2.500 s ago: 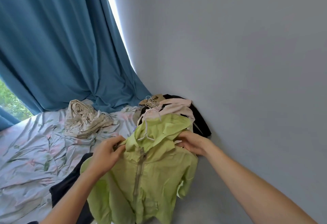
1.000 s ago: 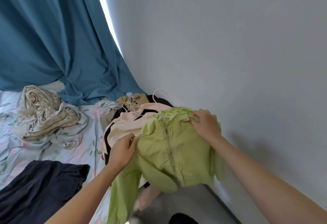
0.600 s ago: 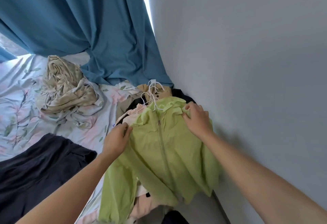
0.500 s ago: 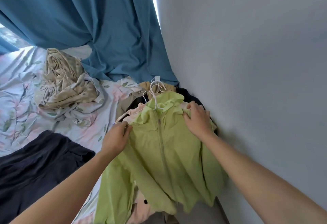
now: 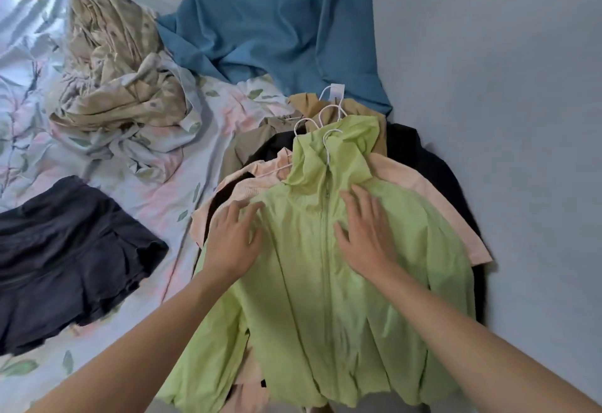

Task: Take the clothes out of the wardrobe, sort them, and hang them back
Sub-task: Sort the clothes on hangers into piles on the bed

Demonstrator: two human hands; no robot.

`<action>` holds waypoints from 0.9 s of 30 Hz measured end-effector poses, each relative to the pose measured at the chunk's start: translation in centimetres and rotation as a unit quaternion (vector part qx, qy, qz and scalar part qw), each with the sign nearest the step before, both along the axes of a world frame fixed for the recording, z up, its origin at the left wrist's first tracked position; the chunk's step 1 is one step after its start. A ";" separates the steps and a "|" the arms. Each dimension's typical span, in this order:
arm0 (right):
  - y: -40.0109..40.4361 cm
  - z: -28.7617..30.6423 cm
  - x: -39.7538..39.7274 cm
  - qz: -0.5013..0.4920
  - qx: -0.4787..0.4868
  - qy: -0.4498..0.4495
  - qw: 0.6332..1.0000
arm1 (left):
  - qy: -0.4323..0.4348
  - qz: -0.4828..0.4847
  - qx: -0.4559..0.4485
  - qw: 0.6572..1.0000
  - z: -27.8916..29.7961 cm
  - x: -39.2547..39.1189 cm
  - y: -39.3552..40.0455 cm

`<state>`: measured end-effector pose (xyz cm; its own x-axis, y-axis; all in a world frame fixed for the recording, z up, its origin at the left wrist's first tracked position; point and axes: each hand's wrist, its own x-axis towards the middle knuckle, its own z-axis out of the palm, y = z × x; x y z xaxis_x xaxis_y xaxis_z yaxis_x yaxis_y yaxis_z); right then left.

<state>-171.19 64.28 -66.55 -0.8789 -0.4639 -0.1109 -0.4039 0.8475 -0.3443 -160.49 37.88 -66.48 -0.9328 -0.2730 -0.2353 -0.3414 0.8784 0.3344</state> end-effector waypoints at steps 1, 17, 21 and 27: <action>-0.8 -0.2 0.6 0.015 0.001 -0.003 1.000 | -0.006 0.004 0.000 1.000 -0.3 0.8 -0.5; -20.8 0.4 9.7 0.204 -0.039 -0.091 0.974 | -0.020 0.197 -0.028 0.980 0.3 18.7 -15.0; -26.1 0.1 13.1 0.246 -0.062 -0.079 0.964 | -0.029 0.232 -0.021 0.972 -1.4 24.6 -18.6; -34.7 -3.8 17.6 0.293 -0.022 -0.090 0.952 | -0.053 0.266 0.004 0.962 -5.3 30.8 -25.8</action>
